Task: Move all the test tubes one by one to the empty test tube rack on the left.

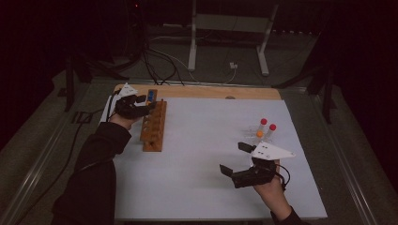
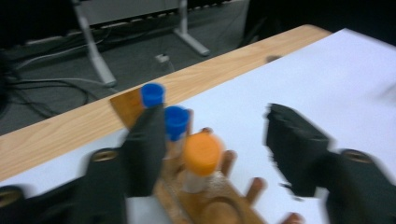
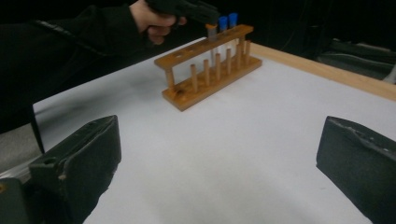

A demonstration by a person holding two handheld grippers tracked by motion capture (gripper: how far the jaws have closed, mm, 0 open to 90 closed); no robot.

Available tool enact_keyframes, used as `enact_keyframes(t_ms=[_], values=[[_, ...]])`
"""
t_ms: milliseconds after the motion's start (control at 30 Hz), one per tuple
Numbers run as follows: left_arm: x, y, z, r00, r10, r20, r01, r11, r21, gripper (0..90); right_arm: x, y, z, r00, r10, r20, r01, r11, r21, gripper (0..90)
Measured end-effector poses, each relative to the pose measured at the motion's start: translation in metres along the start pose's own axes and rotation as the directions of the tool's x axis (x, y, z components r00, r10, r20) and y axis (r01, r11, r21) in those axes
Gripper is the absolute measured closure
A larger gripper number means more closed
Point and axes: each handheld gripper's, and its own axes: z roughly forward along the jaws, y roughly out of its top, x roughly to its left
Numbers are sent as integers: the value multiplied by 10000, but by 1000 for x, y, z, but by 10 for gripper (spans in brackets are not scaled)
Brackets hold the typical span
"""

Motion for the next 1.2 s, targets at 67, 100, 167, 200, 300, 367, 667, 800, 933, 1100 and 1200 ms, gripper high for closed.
enact_keyframes(t_ms=[67, 100, 167, 200, 300, 367, 667, 800, 933, 1100, 1200], values=[[-5, 2, -7, 10000, 84, 18, -83, 9998, -192, 297, -2, 1, -3, 9999, 18, 130, -17, 10000, -75, 0], [-8, 3, -11, 9998, 61, 177, -56, 9996, -264, 261, -4, 2, -4, 9998, 6, 193, -3, 9999, -131, 0], [-13, 5, -17, 9991, 73, 418, -58, 9993, -356, 171, -6, 4, -8, 9993, 12, 361, -3, 9997, -239, 0], [-16, 5, -21, 9976, 79, 688, -53, 9993, -375, 151, -8, 5, -10, 9989, 7, 474, 5, 9997, -258, 0], [-28, 6, -29, 9905, 250, 1350, -210, 9993, -307, 48, -16, 8, -17, 9956, 73, 929, -30, 9989, -462, 0], [-37, 5, -35, 9848, 470, 1671, -422, 9986, -319, 18, -22, 9, -22, 9914, 104, 1302, -35, 9986, -527, 0], [-73, -8, -59, 9546, 893, 2843, -730, 9951, -672, 15, -52, 0, -32, 9682, 474, 2458, -454, 9989, -137, 35], [-85, -17, -67, 9477, 986, 3037, -785, 9939, -779, 15, -63, -10, -26, 9541, 598, 2935, -715, 9970, 294, 66], [-94, -26, -74, 9407, 976, 3248, -743, 9937, -833, 15, -74, -18, -22, 9395, 673, 3359, -1004, 9916, 821, 115], [-103, -37, -77, 9357, 1027, 3374, -805, 9936, -791, 16, -84, -25, -17, 9178, 776, 3894, -1419, 9801, 1390, 276], [-106, -41, -79, 9346, 1059, 3397, -830, 9932, -811, 16, -88, -27, -13, 9069, 685, 4157, -1555, 9715, 1791, 393]])
